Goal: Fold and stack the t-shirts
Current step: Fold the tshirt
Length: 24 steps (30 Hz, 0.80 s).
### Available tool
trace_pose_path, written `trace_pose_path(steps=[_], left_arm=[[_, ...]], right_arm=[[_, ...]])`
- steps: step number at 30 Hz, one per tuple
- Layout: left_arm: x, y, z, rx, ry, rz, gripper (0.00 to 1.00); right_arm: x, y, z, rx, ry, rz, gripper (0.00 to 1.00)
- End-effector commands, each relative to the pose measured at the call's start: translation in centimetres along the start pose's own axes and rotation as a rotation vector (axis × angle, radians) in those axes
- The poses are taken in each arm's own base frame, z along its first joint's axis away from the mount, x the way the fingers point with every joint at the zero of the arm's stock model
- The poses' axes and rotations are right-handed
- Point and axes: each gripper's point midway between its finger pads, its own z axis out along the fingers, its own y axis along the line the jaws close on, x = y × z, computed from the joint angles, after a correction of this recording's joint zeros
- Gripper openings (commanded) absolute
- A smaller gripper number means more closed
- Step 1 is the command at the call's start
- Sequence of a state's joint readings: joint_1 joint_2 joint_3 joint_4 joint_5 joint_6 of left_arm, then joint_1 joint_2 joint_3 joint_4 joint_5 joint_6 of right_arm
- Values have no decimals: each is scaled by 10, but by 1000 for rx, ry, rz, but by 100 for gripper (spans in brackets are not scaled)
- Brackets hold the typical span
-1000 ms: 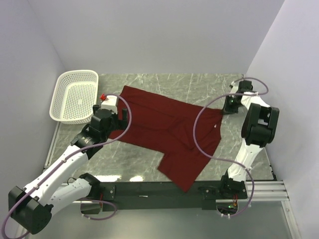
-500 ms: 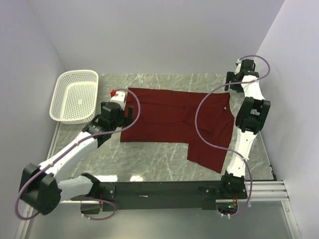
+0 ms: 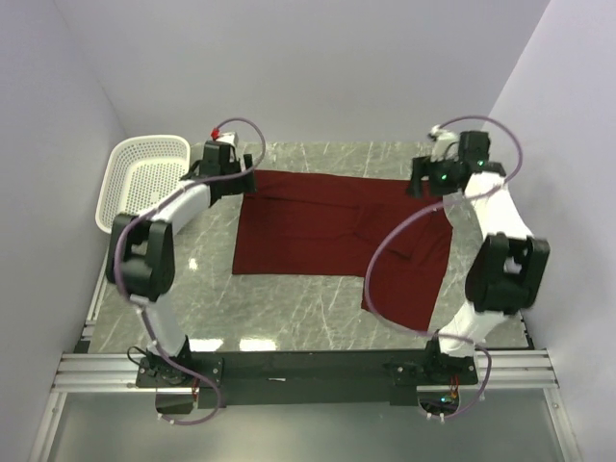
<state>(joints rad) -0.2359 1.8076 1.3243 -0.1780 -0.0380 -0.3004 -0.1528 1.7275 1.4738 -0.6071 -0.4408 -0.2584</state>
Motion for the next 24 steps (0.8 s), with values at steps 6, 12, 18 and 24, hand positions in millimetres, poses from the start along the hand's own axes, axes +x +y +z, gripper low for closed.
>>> trace_pose_path(steps=[6,12,18,24], left_arm=[[1,23,61,29,108,-114,80],[22,27,84,12,194,-118,71],[35,26,93,16,237,-138,64],[50,27,98,14,282,-150,52]], right_arm=[[46,135,-64,-406,-127,-156,86],[62,139,-69,-409,-127,-138,86],[61,135,-70,-401,-135,-124,86],[61,128,-71,-390,-146,-105,86]])
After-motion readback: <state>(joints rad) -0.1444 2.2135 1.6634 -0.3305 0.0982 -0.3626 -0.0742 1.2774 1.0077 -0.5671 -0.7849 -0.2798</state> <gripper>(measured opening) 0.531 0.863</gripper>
